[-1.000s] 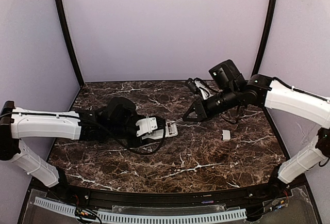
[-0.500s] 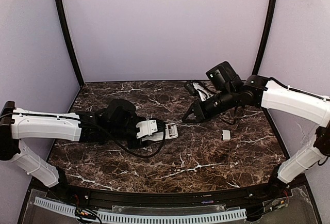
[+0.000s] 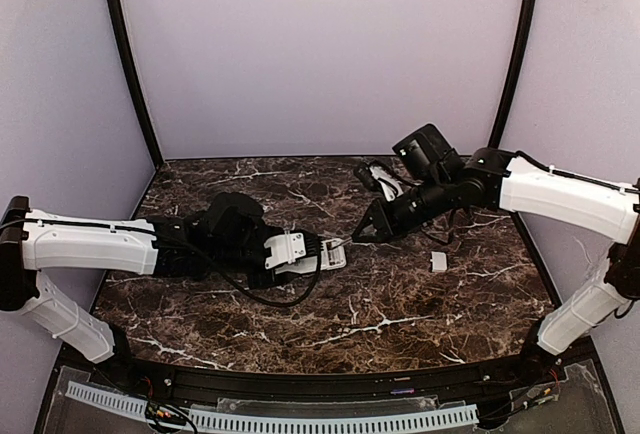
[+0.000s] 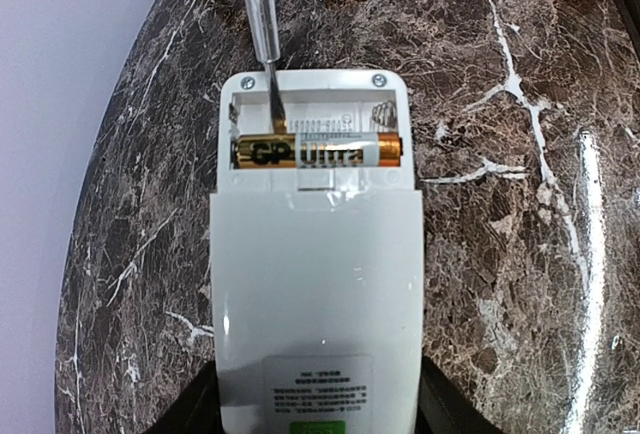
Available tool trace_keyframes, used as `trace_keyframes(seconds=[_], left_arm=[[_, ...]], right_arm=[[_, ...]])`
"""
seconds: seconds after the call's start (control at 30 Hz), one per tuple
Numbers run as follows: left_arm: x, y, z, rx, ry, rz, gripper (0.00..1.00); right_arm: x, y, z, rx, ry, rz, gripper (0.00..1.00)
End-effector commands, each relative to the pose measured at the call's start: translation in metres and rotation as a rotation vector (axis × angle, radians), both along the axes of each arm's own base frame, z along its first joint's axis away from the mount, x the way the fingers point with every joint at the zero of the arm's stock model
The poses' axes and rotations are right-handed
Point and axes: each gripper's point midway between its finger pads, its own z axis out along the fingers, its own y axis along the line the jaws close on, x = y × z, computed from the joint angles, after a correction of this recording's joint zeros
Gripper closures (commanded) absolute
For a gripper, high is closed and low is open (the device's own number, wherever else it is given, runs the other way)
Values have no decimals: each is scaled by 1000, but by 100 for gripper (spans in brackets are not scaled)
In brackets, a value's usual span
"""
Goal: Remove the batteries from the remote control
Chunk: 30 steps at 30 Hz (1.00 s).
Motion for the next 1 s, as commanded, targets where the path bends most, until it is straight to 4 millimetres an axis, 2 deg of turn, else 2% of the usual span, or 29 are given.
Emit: trace_keyframes(seconds=[0.0,0.47,0.73,0.97], left_arm=[[-3,-2,16,-48,-30,-16,100],[-8,-4,17,-62,-29,-47,100],[-8,-4,20,-96,-73,-57,100],[-7,-4,15,-85,-67,-53,100]], right_arm=[[2,4,0,-14,-8,-13,100],[-6,11,0,73,-14,45,100],[-8,7,-7,96,10,42,100],[-5,4,-13,88,17,36,100]])
